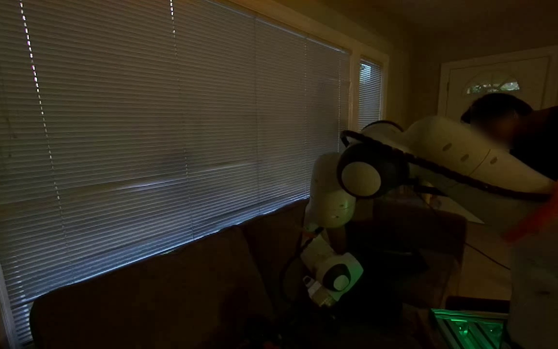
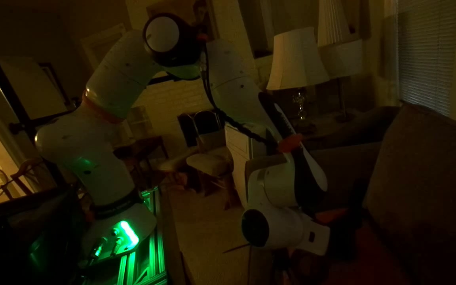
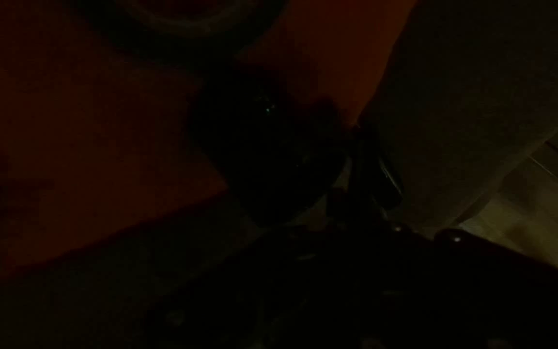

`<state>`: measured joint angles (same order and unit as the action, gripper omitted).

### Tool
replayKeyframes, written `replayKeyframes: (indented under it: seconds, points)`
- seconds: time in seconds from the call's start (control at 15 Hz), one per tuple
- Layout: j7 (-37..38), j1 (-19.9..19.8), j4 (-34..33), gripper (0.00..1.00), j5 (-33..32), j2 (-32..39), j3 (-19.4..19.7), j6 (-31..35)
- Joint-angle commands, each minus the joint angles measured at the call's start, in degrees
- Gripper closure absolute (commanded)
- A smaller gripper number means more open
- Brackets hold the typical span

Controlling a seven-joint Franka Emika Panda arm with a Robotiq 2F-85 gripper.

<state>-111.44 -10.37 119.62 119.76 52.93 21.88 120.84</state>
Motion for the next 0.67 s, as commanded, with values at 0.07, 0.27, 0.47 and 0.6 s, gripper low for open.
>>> replayKeyframes:
  seconds: [0.07, 0.27, 0.47, 0.6]
  points:
    - [-1.4, 0.6, 0.4, 0.99, 1.6, -0.5, -0.7, 2.6]
    - [-1.8, 1.0, 0.2, 0.99, 1.7, -0.5, -1.0, 3.4]
    - [-2.0, 1.5, 0.2, 0.99, 1.8, -0.4, -1.1, 4.0]
    - [-2.4, 1.8, 0.1, 0.99, 2.0, -0.5, -1.2, 4.6]
